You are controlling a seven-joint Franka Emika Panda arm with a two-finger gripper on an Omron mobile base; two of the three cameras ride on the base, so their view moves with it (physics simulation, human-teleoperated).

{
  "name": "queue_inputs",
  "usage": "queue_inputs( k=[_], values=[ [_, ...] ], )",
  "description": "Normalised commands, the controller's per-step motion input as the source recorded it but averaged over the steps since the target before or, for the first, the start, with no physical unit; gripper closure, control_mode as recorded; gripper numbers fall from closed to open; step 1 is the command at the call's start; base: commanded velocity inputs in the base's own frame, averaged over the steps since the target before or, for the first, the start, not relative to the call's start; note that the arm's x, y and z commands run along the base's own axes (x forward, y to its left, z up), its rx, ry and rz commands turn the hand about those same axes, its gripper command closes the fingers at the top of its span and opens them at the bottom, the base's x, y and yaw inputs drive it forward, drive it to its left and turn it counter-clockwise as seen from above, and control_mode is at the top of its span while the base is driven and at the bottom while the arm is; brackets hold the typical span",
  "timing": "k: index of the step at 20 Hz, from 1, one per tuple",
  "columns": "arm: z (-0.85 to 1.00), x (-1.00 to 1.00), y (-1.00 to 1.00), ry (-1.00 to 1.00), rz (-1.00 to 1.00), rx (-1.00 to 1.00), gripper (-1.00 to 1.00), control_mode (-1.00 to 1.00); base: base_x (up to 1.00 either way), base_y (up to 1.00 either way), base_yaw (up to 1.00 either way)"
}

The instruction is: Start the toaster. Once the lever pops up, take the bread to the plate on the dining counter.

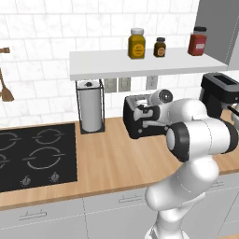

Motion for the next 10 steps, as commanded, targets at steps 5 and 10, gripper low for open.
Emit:
queue_inputs(
  k=[5, 10],
  values=[
    [0.0, 0.0, 0.0, 0.0, 0.0, 0.0, -1.0, -1.0, 0.0, 0.0, 0.0],
    [0.0, 0.0, 0.0, 0.0, 0.0, 0.0, -1.0, -1.0, 0.0, 0.0, 0.0]
  ],
)
